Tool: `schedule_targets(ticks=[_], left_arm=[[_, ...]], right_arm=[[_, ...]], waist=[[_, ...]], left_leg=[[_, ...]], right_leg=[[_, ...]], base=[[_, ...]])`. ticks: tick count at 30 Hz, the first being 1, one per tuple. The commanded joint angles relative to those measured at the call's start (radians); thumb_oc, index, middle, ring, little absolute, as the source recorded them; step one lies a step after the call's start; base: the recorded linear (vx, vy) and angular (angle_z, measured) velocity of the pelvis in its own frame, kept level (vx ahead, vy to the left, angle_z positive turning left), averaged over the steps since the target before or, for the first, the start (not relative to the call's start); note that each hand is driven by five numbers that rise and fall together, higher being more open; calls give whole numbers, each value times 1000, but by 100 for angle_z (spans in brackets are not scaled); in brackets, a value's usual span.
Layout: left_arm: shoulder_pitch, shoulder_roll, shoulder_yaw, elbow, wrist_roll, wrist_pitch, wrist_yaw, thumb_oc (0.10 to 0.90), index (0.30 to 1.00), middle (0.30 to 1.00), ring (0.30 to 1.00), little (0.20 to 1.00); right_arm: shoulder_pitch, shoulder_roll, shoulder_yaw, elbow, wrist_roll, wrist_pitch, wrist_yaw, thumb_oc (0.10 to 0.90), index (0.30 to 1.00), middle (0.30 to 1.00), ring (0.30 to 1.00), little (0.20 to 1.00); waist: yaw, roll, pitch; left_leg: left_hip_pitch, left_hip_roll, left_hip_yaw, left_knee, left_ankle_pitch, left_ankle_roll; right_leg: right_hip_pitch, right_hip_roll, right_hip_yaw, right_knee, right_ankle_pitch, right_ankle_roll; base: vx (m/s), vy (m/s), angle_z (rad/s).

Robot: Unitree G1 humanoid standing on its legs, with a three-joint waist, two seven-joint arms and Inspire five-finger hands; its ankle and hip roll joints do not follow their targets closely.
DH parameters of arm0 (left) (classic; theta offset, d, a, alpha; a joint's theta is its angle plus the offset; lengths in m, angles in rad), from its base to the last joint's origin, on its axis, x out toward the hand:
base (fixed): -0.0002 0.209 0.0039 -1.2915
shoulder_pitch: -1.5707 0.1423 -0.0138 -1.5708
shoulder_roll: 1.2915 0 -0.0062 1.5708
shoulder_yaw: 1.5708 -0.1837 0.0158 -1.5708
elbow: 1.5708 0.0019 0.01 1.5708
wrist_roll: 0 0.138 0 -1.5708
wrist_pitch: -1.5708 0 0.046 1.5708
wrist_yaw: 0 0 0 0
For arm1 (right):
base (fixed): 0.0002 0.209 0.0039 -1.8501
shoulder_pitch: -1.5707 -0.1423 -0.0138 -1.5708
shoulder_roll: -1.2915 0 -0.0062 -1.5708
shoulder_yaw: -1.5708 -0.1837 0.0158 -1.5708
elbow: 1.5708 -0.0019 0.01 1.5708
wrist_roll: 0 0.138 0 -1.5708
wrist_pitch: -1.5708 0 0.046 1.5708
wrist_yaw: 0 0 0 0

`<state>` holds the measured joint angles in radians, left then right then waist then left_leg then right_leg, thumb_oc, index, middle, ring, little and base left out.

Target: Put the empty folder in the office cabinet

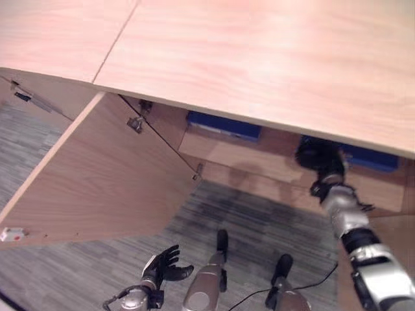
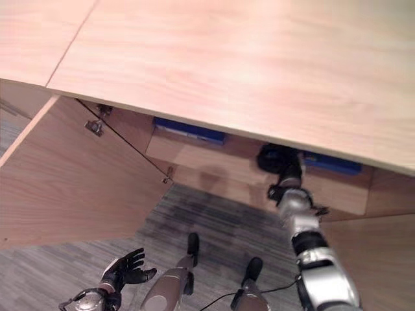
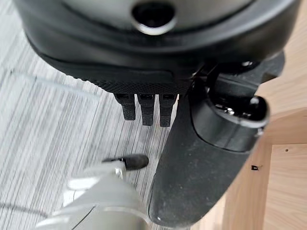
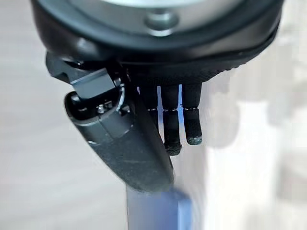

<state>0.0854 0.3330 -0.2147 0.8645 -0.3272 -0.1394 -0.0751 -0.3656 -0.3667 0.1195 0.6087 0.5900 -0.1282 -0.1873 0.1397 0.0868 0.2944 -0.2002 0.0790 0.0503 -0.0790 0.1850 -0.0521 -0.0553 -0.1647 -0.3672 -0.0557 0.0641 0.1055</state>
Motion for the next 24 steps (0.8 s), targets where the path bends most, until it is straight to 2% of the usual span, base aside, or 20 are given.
schedule_targets(ticks=[1, 3, 4, 5, 6, 7, 8, 9, 10, 12, 13, 14, 16, 17, 18, 20, 21, 22, 24], left_arm=[[32, 24, 39, 62, 67, -7, 29, 800, 900, 900, 900, 900], [38, 25, 57, 78, 75, -4, 32, 800, 900, 900, 900, 900], [39, 27, 80, 99, 79, -1, 41, 800, 900, 900, 900, 900], [34, 30, 85, 114, 78, -2, 47, 800, 900, 900, 900, 900], [30, 36, 93, 122, 79, -6, 59, 800, 900, 900, 900, 900], [27, 38, 109, 121, 63, -12, 61, 800, 900, 900, 900, 900], [32, 36, 112, 128, 71, -9, 61, 800, 900, 900, 900, 900], [21, 36, 125, 167, 74, -8, 68, 800, 900, 900, 900, 900], [20, 33, 133, 172, 67, -8, 69, 800, 900, 900, 900, 900], [23, 24, 135, 180, 71, -10, 70, 800, 900, 900, 900, 900], [24, 24, 135, 180, 71, -10, 70, 800, 900, 900, 900, 900], [24, 8, 134, 191, 67, -11, 70, 800, 900, 900, 900, 900], [16, 9, 147, 180, 63, -7, 72, 800, 900, 900, 900, 900], [18, 12, 152, 177, 66, -4, 69, 800, 900, 900, 900, 900], [24, 17, 159, 181, 75, 0, 66, 800, 900, 900, 900, 900], [33, 19, 175, 203, 94, 6, 62, 800, 900, 900, 900, 900], [34, 20, 176, 204, 94, 5, 62, 800, 900, 900, 900, 900], [37, 20, 193, 226, 106, 3, 70, 800, 900, 900, 900, 900], [36, 15, 208, 243, 108, 2, 78, 800, 900, 900, 900, 900]], right_arm=[[73, -67, -56, -93, -44, -80, 45, 800, 900, 900, 900, 900], [99, -48, -58, -100, -50, -79, 50, 800, 900, 900, 900, 900], [150, -5, -65, -104, -42, -78, 59, 800, 900, 900, 900, 900], [171, 4, -67, -105, -32, -80, 68, 800, 900, 900, 900, 900], [212, 12, -70, -121, -24, -77, 80, 800, 900, 900, 900, 900], [237, 18, -61, -106, -11, -85, 85, 800, 900, 900, 900, 900], [253, 25, -64, -96, -3, -88, 85, 800, 900, 900, 900, 900], [270, 25, -73, -81, -4, -82, 84, 800, 900, 900, 900, 900], [285, 22, -75, -86, -11, -79, 87, 800, 900, 900, 900, 900], [300, 5, -80, -84, -26, -72, 93, 800, 900, 900, 900, 900], [300, 4, -79, -83, -26, -72, 93, 800, 900, 900, 900, 900], [300, -12, -78, -63, -37, -69, 94, 800, 900, 900, 900, 900], [294, -16, -80, -52, -39, -60, 90, 800, 900, 900, 900, 900], [297, -18, -79, -46, -44, -53, 89, 800, 900, 900, 900, 900], [312, -19, -79, -46, -52, -46, 93, 800, 900, 900, 900, 900], [345, -14, -76, -56, -66, -36, 110, 800, 900, 900, 900, 900], [347, -14, -75, -56, -66, -35, 110, 800, 900, 900, 900, 900], [378, -9, -80, -70, -72, -34, 121, 800, 900, 900, 900, 900], [405, -4, -85, -78, -73, -31, 132, 800, 900, 900, 900, 900]], waist=[[-9, -13, -89], [-14, -17, -95], [-18, -23, -102], [-23, -28, -105], [-57, -34, -106], [-54, -42, -115], [-45, -48, -122], [-47, -52, -138], [-48, -51, -145], [-43, -46, -156], [-45, -46, -156], [-49, -46, -148], [-78, -66, -141], [-90, -71, -141], [-105, -80, -146], [-118, -85, -153], [-120, -84, -154], [-127, -83, -166], [-131, -82, -177]], left_leg=[[107, 6, 9, -8, -136, -26], [122, 7, 13, -8, -138, -24], [146, 11, 18, -8, -142, -20], [145, 12, 13, -8, -137, -21], [143, 11, -4, -8, -123, -18], [152, -3, -8, -8, -119, -12], [151, -13, -26, -8, -115, -12], [145, -22, -68, -8, -106, -22], [141, -22, -79, -8, -102, -29], [120, -15, -114, -8, -68, -67], [120, -15, -116, -8, -68, -67], [89, 7, -70, -4, -29, -87], [100, 64, 133, 25, -56, -67], [115, 97, 209, 48, -63, -65], [146, 122, 257, 70, -86, -79], [190, 157, 278, 102, -111, -89], [189, 157, 276, 104, -112, -90], [239, 180, 252, 112, -115, -105], [274, 197, 222, 117, -108, -119]], right_leg=[[19, -38, -21, 138, -178, 29], [18, -44, -30, 171, -183, 31], [16, -44, -25, 231, -197, 38], [18, -31, -3, 239, -206, 42], [3, 25, 87, 267, -235, 41], [9, 92, 210, 245, -260, 22], [30, 98, 213, 222, -266, 3], [58, 107, 209, 186, -262, -7], [73, 110, 205, 169, -261, -12], [117, 109, 160, 105, -252, -26], [119, 109, 158, 102, -251, -26], [139, 100, 115, 68, -237, -31], [133, 73, 75, 75, -233, -33], [129, 64, 51, 77, -228, -37], [133, 51, 35, 80, -237, -37], [125, 34, -3, 93, -231, -45], [126, 35, -4, 94, -232, -45], [122, 24, -40, 98, -225, -50], [115, 15, -72, 110, -221, -52]], base=[[62, 65, 10], [18, 42, 3], [-2, -1, -3], [0, 0, 0], [-20, -72, 23], [-18, -96, 49], [-29, -206, 59], [-14, -232, 48], [-26, -237, 79], [-75, -162, 125], [-212, -111, 100], [-214, -19, 77], [-246, -6, 106], [-136, 2, 135], [-123, 13, 115], [-103, 47, 83], [-118, 115, 88], [-99, 126, 81], [-115, 168, 95]])
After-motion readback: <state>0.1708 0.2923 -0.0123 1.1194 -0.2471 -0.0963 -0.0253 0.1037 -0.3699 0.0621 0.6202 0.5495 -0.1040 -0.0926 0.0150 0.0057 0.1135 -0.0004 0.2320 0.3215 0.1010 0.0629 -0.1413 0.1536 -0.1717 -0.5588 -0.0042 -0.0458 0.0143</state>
